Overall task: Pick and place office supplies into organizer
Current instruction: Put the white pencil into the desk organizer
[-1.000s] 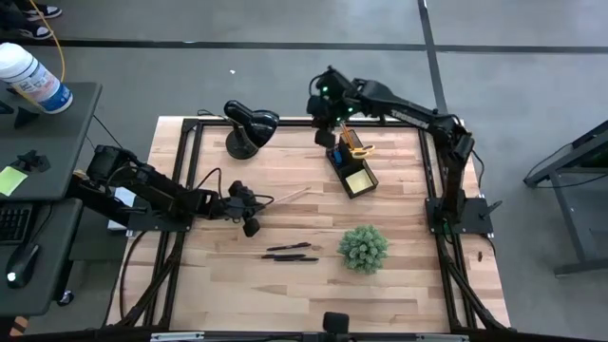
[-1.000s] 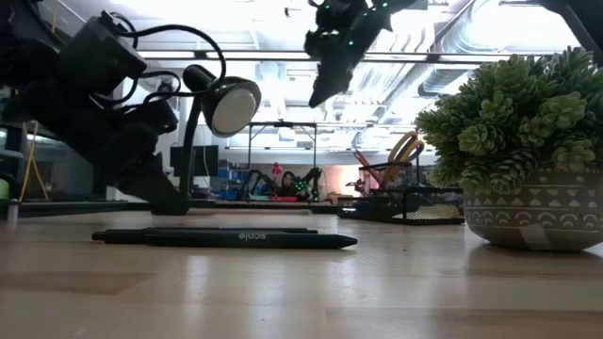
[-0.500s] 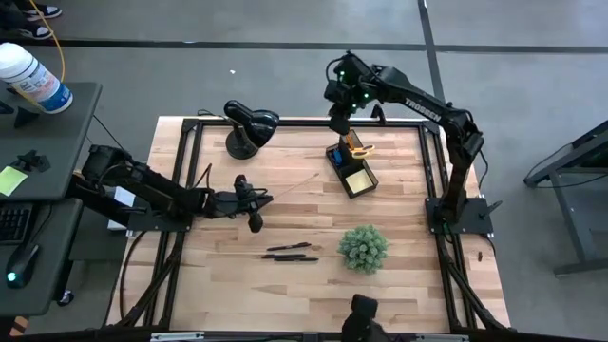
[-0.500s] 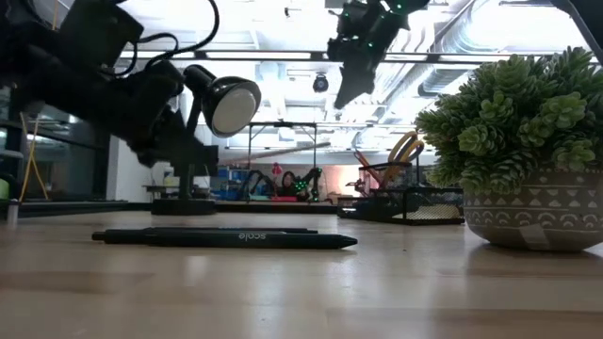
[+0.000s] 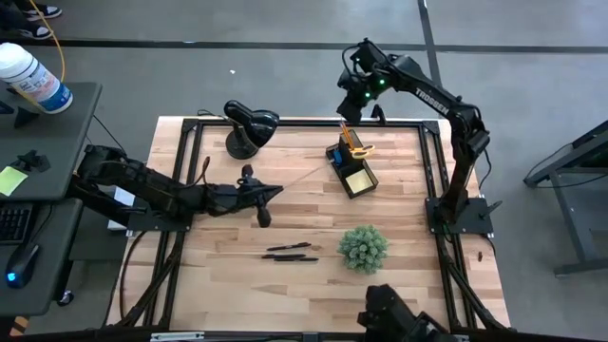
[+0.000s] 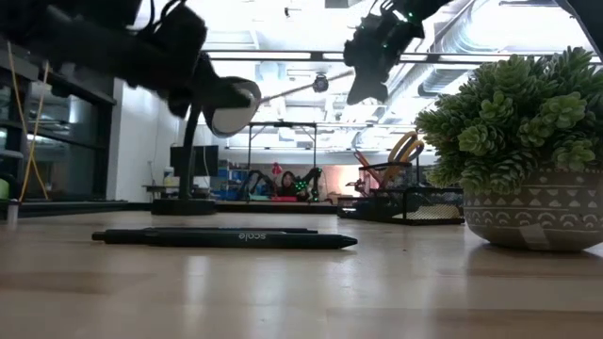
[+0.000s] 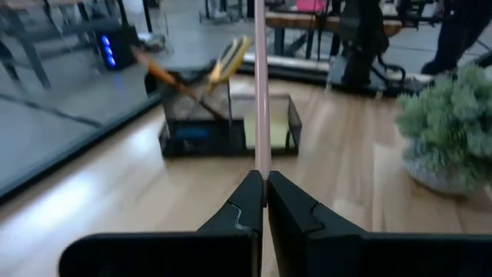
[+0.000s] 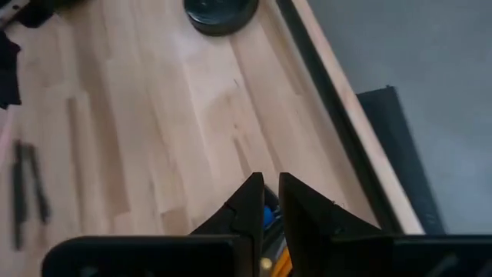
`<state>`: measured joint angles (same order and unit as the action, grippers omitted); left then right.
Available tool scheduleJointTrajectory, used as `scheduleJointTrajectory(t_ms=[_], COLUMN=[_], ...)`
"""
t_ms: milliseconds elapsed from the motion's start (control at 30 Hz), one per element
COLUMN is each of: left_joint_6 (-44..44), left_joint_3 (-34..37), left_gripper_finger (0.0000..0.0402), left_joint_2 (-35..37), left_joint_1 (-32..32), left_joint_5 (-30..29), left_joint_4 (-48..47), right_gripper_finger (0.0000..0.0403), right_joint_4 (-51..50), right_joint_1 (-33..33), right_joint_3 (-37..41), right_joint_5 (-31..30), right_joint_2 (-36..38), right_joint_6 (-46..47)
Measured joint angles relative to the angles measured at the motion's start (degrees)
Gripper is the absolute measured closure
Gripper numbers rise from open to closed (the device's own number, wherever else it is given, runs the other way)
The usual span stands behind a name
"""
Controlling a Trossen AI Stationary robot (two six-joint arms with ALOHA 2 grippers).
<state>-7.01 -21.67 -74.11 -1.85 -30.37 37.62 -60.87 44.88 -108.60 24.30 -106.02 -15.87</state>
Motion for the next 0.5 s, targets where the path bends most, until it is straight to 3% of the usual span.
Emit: scheduleJointTrajectory(t_ms=[233,367,500], left_joint_6=[6.88,10.60,12.81], left_joint_3=[-4.05,-5.14,-5.90], left_gripper_finger=[0.0401,0.0401,0.0401], left_joint_2=[1.59,5.18,9.33], left_joint_1=[0.00,0.55,3.04], left_joint_5=[-4.38,-8.55,-8.93], left_joint_4=[0.15,0.10,0.11], right_gripper_finger=[0.0366,0.0370,0.0370], right_joint_4=[-0.36,0.93,6.33], right_joint_1=[3.80,4.62,3.58], right_joint_3=[0.00,0.00,0.00], right_joint_5=[12.30,19.88,29.69], right_joint_2=[-0.02,-0.02,-0.04], right_joint_6=[0.55,0.77,4.14])
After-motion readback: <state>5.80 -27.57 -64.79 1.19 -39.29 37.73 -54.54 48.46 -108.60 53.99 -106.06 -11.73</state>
